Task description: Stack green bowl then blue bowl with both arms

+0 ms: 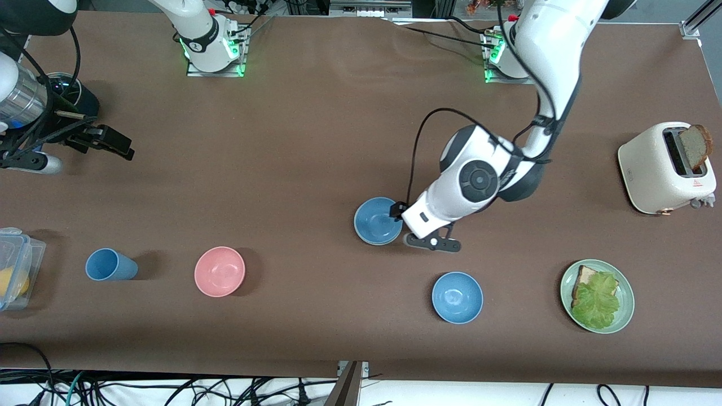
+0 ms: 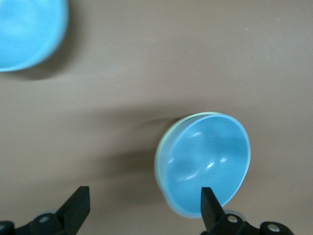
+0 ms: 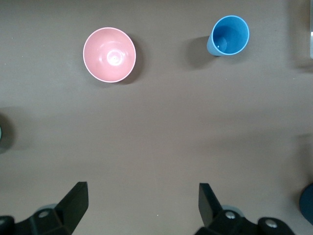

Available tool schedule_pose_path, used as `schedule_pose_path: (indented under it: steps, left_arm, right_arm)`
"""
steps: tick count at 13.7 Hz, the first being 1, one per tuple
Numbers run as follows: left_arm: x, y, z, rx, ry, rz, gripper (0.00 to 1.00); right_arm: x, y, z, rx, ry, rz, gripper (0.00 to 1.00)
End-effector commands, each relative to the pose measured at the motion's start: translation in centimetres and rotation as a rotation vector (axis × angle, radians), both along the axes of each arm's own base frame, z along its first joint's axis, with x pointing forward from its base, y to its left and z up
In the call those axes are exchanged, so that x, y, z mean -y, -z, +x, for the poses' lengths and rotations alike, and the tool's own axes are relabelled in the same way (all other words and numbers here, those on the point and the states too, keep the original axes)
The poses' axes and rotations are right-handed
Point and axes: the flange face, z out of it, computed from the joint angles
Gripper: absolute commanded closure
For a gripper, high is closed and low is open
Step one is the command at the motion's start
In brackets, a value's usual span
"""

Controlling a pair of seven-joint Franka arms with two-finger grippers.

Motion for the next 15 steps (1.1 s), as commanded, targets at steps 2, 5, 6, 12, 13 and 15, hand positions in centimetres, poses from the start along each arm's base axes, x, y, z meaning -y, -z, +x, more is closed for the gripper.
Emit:
schedule_pose_path:
  steps: [2,5,6,12,13,15]
  left_arm:
    - [-7.2,-11.5,-1.0,0.028,-0.024,0.133,0.00]
    - [-15.3,-18.5,-1.3,0.029,0.004,0.142,0.00]
    - [-16.8,-20.6,-2.3,0.023,0.008,0.147,0.00]
    - [-27.7,-22.7,-8.5,-0.038,-0.078,0.226,0.00]
    - [-28.2,-22.9,-8.5,-0.014,-0.015,0.234,0.00]
    - [-28.4,-22.6,-9.2,-0.008,0.007,0.242,0.00]
  right_arm:
    - [0.1,-0.4,-0.1,-0.002,0.014,0.016,0.00]
    - [0.1,-0.4,-0.1,-0.004,0.014,0.016,0.00]
    - [0.1,-0.3,-0.2,-0.007,0.012,0.016,0.00]
    - [-0.5,-0.6,-0.5,-0.010,-0.115,0.006,0.00]
    - [-0.6,-0.6,-0.5,-0.007,-0.116,0.006,0.00]
    - [-0.8,-0.8,-0.4,-0.001,-0.120,0.006,0.00]
